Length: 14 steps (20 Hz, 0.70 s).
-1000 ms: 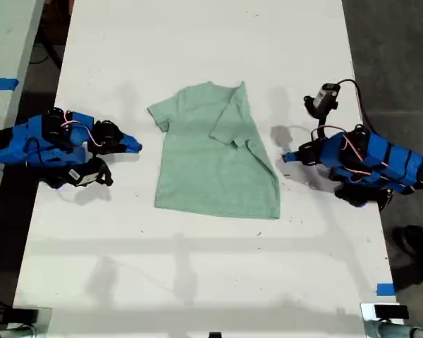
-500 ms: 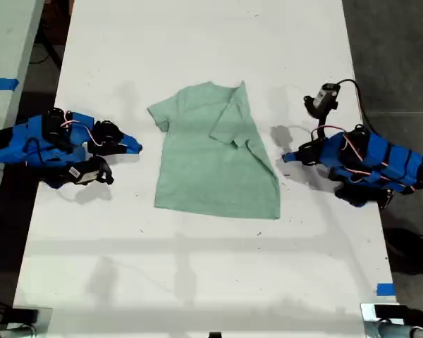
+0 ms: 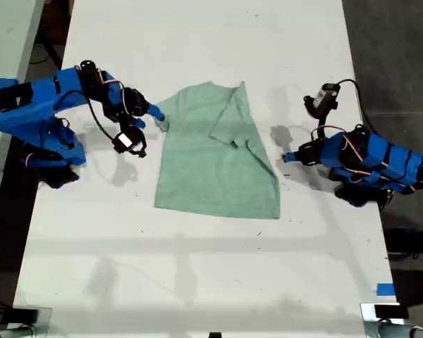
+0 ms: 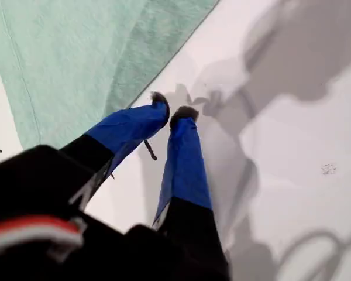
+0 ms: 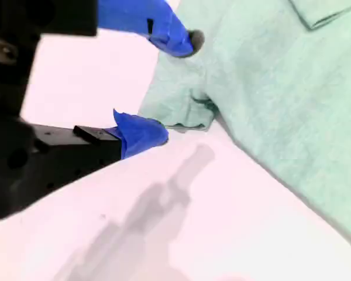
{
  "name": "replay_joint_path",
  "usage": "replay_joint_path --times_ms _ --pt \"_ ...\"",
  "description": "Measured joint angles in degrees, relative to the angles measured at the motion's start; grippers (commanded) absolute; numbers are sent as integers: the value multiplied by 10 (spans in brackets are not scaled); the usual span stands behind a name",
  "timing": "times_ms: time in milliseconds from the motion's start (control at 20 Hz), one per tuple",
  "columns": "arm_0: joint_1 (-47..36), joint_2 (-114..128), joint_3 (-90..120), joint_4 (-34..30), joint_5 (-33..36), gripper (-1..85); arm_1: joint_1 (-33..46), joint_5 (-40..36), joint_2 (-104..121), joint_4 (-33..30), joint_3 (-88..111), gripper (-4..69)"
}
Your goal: Fold t shirt
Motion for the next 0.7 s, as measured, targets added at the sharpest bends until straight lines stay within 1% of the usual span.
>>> replay_joint_path --times_ms 150,250,300,400,700 --pt "-113 -101 -33 -4 114 258 0 0 0 0 0 44" --pt "-178 -156 -44 -25 165 244 0 0 0 0 0 44" --pt "-197 -179 -53 -32 179 239 0 0 0 0 0 44" --pt "-209 -223 -74 -42 195 235 0 0 0 0 0 44" --pt "-194 -303 -113 -69 197 222 0 0 0 0 0 44"
